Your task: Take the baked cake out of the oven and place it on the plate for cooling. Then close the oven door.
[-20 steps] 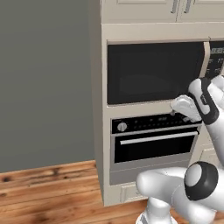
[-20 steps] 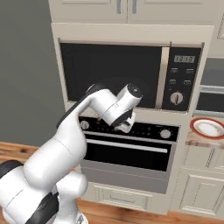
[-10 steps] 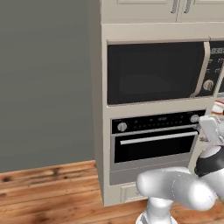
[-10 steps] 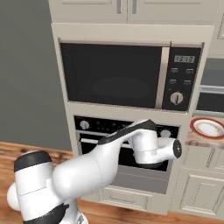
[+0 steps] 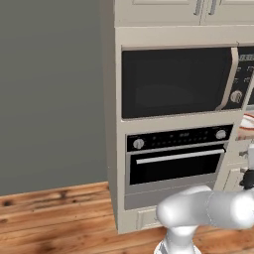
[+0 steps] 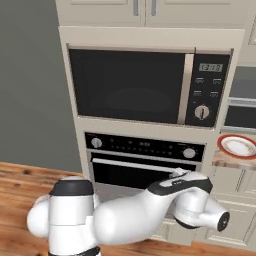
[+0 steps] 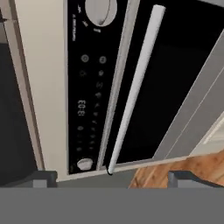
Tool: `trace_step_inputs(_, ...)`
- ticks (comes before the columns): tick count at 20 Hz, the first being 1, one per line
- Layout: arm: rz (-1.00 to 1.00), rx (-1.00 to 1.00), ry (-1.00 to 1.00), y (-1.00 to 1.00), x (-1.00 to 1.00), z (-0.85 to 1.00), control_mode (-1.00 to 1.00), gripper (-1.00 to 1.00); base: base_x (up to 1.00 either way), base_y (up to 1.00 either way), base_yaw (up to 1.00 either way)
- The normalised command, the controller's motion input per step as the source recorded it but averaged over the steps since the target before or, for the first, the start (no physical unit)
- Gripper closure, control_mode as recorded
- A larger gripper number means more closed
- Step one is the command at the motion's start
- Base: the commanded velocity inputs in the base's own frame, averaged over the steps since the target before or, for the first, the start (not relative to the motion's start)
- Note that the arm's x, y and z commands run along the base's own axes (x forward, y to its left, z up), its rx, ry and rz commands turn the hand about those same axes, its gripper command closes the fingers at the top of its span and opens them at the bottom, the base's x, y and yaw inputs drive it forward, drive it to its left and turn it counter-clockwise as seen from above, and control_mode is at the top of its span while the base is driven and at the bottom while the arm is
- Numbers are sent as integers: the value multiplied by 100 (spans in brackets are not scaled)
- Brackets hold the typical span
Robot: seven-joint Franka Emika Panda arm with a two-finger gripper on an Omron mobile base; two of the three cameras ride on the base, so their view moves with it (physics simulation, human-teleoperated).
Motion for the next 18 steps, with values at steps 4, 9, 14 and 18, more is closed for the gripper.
trace_step_inputs(4, -19, 30, 0, -56, 16, -44, -100, -100, 0, 0, 0)
trace_step_inputs(9, -19, 25, 0, -37, 25, -50, -100, -100, 0, 0, 0)
trace_step_inputs(14, -9, 23, 5, -21, 56, -22, -100, -100, 0, 0, 0)
trace_step_inputs(18, -7, 17, 0, -6, 50, -40, -100, -100, 0, 0, 0)
